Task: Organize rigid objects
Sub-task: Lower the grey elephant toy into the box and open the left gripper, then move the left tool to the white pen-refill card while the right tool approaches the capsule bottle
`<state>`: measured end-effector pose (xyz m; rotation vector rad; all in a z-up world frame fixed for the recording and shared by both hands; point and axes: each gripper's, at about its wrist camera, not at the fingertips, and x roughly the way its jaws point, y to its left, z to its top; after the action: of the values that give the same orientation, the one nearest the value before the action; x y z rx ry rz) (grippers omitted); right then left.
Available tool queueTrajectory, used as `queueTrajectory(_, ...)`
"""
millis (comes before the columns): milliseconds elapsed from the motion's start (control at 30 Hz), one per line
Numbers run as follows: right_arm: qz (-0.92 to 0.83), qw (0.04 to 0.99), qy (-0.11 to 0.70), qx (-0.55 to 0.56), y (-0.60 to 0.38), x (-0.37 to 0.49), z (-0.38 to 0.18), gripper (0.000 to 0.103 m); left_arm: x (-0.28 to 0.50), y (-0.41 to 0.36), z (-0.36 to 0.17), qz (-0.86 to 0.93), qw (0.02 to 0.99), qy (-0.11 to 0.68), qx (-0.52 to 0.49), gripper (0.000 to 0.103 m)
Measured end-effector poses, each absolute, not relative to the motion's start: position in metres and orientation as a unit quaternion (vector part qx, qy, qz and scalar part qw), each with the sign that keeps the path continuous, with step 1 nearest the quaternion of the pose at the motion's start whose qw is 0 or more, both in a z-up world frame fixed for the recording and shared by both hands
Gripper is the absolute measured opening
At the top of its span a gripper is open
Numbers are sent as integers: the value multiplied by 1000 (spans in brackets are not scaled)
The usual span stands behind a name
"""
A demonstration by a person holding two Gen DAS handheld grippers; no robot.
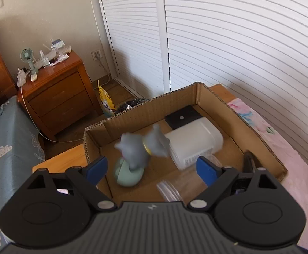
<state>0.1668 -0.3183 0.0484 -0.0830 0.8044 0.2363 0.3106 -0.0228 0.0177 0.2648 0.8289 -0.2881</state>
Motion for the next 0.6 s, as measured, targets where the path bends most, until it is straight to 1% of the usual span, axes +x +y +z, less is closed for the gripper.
queueTrajectory(233, 118, 912, 389, -50, -320, 145, 50, 103, 263, -17, 24, -137, 904, 387, 120, 91)
queueTrajectory(600, 98, 901, 420, -43, -342, 132, 20, 103, 189, -9, -6, -128, 901, 406, 88, 91)
